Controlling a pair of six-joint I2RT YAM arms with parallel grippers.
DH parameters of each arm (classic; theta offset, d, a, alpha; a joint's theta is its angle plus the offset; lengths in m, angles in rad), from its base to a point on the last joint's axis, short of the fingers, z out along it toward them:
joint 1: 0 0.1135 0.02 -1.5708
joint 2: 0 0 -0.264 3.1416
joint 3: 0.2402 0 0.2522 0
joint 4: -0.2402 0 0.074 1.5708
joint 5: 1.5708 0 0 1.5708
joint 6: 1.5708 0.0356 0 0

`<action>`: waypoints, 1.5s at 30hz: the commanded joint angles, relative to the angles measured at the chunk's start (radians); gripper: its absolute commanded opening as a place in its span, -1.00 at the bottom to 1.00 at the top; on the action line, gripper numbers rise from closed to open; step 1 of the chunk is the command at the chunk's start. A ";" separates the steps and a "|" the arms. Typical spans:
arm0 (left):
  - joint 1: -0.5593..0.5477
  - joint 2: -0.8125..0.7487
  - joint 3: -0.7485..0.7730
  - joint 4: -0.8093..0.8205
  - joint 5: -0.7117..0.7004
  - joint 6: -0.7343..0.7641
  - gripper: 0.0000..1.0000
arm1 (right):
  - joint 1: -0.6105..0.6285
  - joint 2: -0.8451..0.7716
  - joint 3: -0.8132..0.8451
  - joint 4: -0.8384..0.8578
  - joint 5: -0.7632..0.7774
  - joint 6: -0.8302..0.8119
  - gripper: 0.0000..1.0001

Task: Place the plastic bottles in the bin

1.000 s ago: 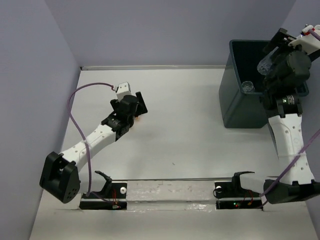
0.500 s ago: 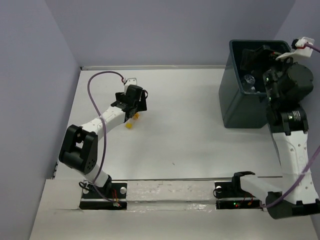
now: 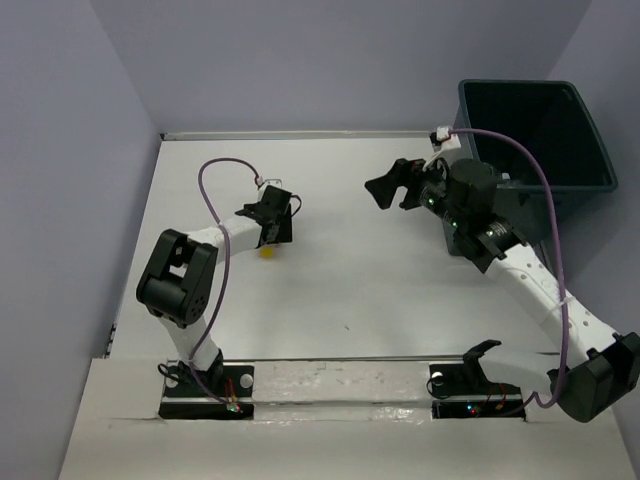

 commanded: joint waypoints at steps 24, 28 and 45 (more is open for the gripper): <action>-0.340 -0.629 -0.499 0.649 0.485 -0.187 0.11 | 0.140 0.149 -0.374 0.413 -0.165 0.287 0.99; -0.350 -0.646 -0.487 0.669 0.530 -0.155 0.12 | 0.159 0.165 -0.377 0.456 -0.249 0.317 0.99; -0.350 -0.907 -0.375 0.369 0.424 -0.101 0.98 | 0.123 0.022 -0.101 0.262 0.034 0.172 -0.38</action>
